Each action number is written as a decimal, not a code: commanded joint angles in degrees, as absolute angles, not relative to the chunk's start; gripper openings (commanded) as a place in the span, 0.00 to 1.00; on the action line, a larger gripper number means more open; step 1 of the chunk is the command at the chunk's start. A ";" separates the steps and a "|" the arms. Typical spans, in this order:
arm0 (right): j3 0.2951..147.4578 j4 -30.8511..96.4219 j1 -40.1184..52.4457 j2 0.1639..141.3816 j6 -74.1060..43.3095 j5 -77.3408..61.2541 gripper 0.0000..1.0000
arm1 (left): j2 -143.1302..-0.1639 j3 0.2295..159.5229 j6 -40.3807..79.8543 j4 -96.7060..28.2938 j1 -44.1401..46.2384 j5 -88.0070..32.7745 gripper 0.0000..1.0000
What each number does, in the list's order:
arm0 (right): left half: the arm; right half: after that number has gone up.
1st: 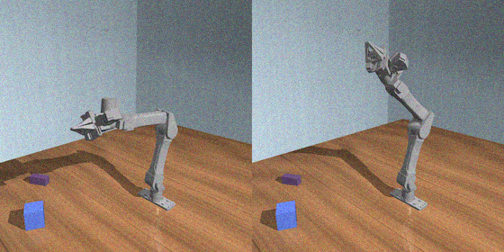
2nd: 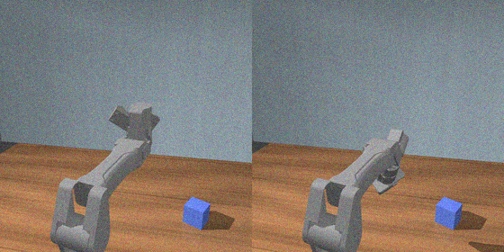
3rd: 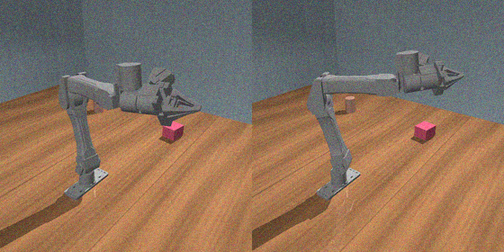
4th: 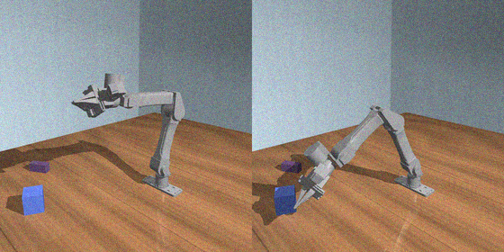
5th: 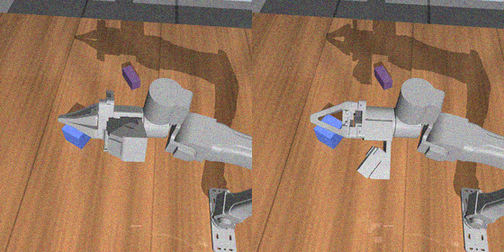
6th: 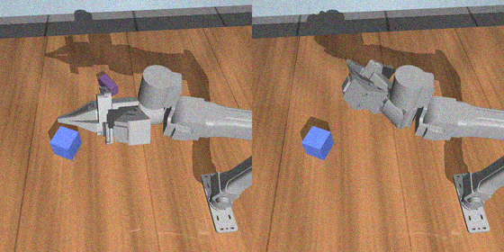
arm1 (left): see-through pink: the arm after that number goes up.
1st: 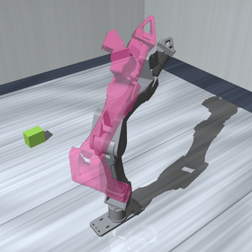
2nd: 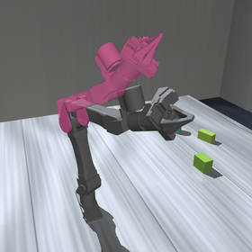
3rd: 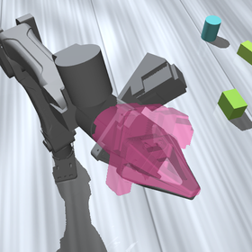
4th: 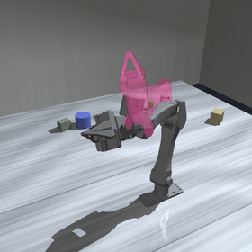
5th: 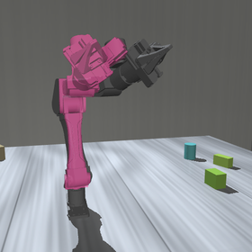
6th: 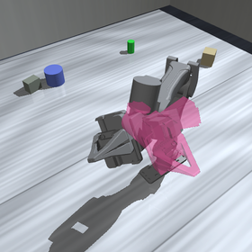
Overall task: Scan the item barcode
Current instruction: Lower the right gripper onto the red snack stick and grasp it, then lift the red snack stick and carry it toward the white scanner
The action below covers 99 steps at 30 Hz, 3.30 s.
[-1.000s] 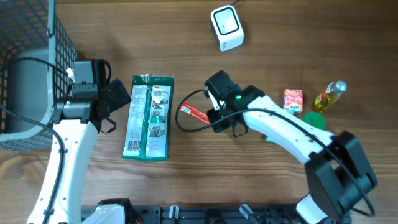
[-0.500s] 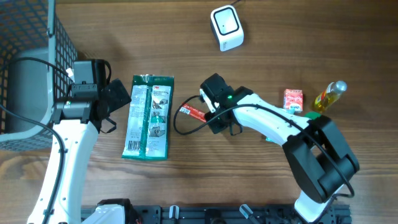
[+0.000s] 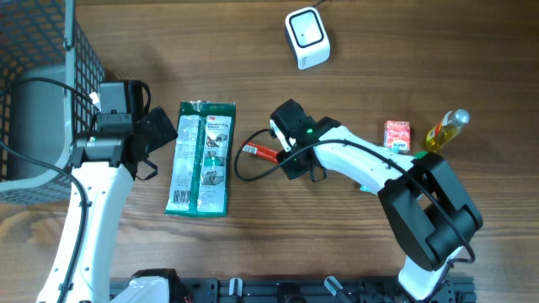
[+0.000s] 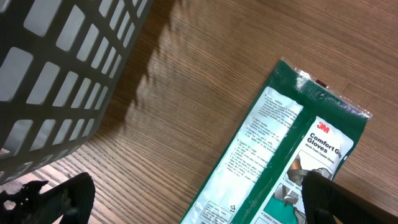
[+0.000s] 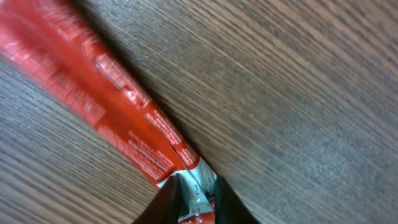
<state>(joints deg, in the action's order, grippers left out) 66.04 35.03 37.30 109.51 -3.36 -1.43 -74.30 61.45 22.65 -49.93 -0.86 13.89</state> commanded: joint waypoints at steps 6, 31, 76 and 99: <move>66.43 35.05 37.60 103.44 -0.12 -1.89 0.04 | -74.37 61.98 23.20 -49.80 -1.08 14.61 1.00; 66.41 38.70 36.71 80.23 4.84 -13.19 0.04 | -74.37 61.98 23.20 -49.80 -1.08 14.63 1.00; 66.41 43.83 36.71 72.23 4.58 -2.31 0.05 | -74.37 62.00 23.20 -49.80 -1.08 14.61 1.00; 84.71 50.35 27.88 82.74 9.96 2.70 0.04 | -74.37 61.98 23.20 -49.80 -1.08 14.63 1.00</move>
